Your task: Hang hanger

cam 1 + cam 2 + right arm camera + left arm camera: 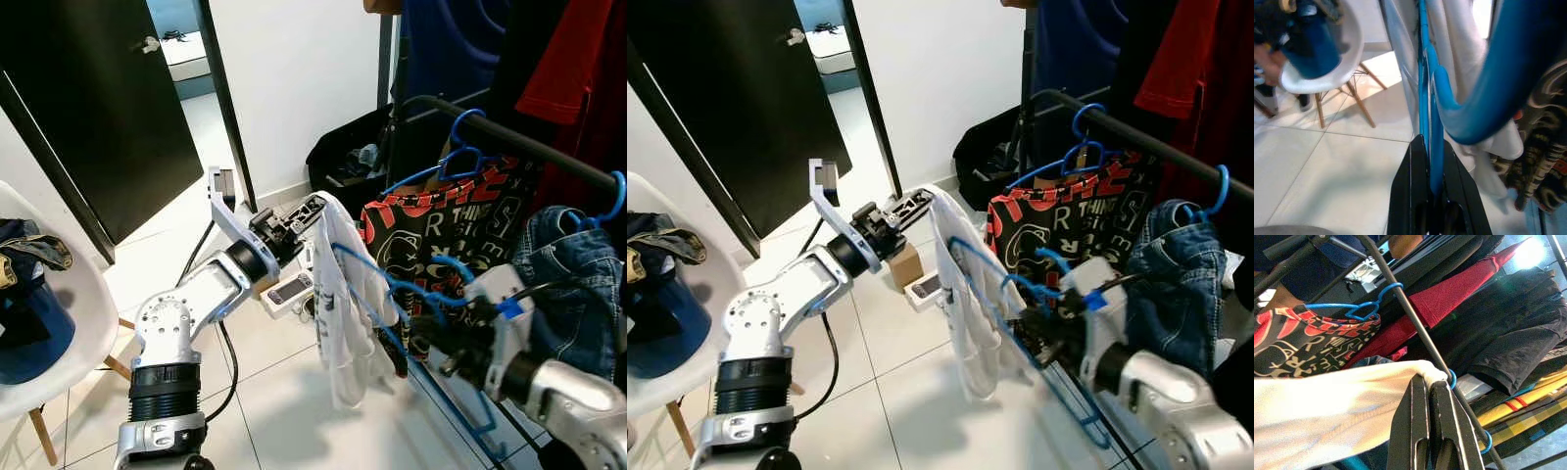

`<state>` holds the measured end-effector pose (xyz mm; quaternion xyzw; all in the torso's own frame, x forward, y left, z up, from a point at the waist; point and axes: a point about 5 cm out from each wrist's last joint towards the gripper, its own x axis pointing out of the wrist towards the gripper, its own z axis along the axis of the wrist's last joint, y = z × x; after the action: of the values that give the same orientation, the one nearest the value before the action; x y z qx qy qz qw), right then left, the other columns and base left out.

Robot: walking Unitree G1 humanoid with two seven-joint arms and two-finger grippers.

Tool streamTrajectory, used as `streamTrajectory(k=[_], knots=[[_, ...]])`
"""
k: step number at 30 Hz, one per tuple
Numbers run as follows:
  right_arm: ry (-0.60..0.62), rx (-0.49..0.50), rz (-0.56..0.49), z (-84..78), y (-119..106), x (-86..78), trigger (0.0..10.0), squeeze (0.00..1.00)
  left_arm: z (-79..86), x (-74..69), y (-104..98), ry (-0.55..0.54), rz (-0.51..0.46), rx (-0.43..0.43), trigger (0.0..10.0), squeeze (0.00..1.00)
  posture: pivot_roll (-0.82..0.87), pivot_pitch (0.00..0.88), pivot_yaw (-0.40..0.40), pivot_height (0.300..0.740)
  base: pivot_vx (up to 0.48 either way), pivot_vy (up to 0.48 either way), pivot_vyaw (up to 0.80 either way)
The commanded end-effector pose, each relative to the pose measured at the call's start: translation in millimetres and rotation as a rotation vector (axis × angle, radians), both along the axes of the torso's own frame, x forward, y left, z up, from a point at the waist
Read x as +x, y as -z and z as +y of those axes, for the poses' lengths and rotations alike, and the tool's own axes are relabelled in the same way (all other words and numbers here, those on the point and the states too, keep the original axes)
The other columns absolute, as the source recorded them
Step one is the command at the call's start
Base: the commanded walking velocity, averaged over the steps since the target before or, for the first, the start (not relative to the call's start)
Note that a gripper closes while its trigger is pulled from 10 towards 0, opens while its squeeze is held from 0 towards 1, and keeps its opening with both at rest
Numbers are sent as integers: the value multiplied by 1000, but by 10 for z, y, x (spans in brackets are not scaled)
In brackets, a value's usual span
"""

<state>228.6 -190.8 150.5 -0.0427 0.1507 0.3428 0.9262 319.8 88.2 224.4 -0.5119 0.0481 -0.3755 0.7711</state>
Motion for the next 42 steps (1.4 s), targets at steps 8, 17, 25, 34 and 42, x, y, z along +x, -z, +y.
streamTrajectory(k=[8, 17, 25, 34, 42], knots=[[-432, 40, -7, 603, -60, -100, 10000, 0, -231, -26, -229, 86, -97, -20, 10000, 0, -17, 0, 101, 740, 0, 0, 0], [-580, -14, -28, 830, -78, -38, 10000, 0, -380, -42, -286, 128, -126, -23, 10000, 0, -14, 0, 83, 740, 0, 0, 0], [-608, -51, -12, 1017, 37, -16, 10000, 0, -347, -35, -297, 94, -131, -27, 10000, 0, -4, 0, 67, 740, 0, 0, 0], [-654, -67, 8, 1036, 75, -58, 10000, 0, -156, 56, -299, 14, -134, -2, 10000, 0, -1, 0, 63, 740, 0, 0, 0], [-600, -195, 84, 799, 227, -53, 10000, 0, 468, 230, -400, -215, -168, 41, 10000, 0, 1, 0, 52, 740, 0, 0, 0]])
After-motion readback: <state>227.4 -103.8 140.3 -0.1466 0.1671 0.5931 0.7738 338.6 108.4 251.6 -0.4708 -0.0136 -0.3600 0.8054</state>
